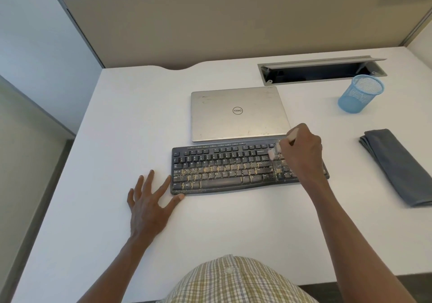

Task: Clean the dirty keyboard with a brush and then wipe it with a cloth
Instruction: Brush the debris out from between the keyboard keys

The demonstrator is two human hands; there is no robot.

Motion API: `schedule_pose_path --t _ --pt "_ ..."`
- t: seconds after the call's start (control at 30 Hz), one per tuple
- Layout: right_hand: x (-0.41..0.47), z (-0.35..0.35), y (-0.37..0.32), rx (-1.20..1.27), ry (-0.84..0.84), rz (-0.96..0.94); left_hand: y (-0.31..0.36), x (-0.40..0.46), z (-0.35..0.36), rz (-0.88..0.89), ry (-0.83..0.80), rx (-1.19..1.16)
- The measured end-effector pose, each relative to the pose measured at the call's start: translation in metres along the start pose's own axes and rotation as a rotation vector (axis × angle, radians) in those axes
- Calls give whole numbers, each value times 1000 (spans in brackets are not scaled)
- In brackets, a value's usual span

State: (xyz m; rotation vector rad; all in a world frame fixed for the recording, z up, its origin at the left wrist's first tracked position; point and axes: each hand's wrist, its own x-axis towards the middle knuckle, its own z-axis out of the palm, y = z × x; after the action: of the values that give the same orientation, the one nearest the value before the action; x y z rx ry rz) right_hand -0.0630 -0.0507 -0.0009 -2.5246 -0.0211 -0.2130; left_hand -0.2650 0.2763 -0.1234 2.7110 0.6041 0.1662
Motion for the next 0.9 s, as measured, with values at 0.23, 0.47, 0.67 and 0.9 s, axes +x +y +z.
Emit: schedule_pose_path --t 0.23,0.47,0.67,0.9 --pt "-4 12 -4 -13 -14 -85 0 0 -1 -1 2 -8" --pt "-2 -6 1 2 -19 -9 1 0 -2 -2 -3 -5" --pt "-3 -4 -21 196 -27 -95 2 -1 -2 0 1 -13" --pt "-16 47 -75 375 -370 -299 1 -1 -2 7 4 -14"
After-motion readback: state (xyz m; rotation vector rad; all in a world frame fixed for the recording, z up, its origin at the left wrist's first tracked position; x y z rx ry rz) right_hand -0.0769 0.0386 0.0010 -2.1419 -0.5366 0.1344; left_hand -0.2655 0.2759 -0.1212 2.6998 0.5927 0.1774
